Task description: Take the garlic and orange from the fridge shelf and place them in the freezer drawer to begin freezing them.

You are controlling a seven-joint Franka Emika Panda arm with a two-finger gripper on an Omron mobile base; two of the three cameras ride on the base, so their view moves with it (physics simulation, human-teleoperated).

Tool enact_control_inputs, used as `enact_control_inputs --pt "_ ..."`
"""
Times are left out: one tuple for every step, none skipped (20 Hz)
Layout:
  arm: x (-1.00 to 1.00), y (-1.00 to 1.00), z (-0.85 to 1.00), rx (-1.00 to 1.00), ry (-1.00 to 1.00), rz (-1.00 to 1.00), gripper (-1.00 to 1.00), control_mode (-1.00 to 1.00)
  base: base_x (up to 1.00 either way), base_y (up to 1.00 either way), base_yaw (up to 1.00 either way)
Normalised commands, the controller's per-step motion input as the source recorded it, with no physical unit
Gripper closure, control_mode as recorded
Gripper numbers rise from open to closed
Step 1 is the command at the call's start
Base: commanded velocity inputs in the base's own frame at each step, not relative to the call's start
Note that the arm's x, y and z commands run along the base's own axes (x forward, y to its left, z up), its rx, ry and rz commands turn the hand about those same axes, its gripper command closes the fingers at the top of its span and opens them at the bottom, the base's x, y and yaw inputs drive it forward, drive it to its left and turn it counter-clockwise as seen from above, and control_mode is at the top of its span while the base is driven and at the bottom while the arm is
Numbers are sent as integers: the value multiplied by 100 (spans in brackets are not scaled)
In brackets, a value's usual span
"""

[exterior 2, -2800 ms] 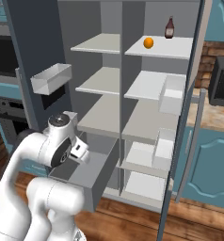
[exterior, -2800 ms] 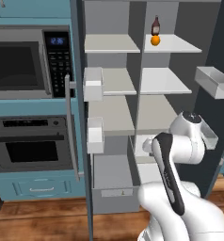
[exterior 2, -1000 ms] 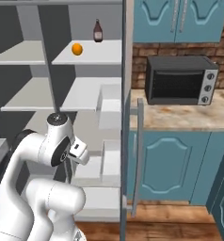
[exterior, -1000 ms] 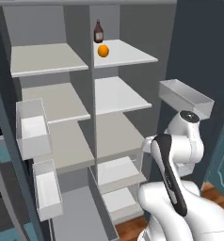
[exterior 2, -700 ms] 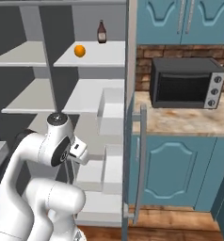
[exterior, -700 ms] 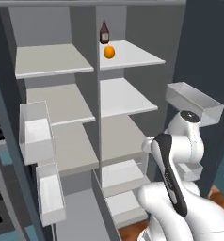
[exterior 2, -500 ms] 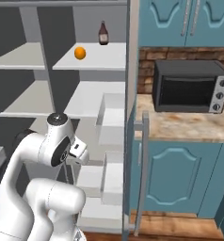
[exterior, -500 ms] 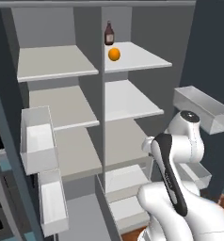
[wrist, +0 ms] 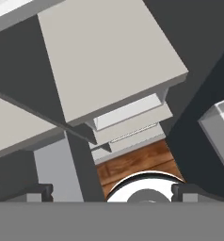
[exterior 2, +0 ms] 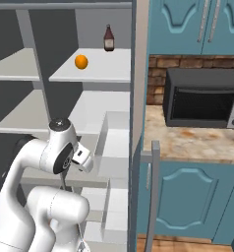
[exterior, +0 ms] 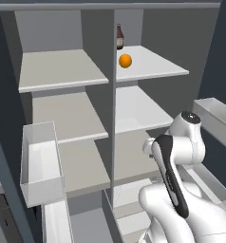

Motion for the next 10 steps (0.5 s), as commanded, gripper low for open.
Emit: enact_control_inputs --pt "0 0 0 0 0 0 -100 100 9 0 0" --pt "0 0 0 0 0 0 -100 100 0 0 0" --pt "0 0 0 0 0 0 -100 100 0 0 0" --pt "0 0 54 0 -17 0 -100 -100 0 0 0" --pt "0 -2 74 0 -23 -1 -100 -100 0 0 0" --pt "0 0 79 0 -22 -5 -100 -100 0 0 0" --pt "0 -1 95 0 -27 -7 -100 -100 0 0 0" --pt "0 -1 96 0 -26 -8 -100 -100 0 0 0" --pt "0 0 99 0 -25 -9 -100 -100 0 0 0" --pt "5 0 91 0 -22 -10 -100 -100 0 0 0"
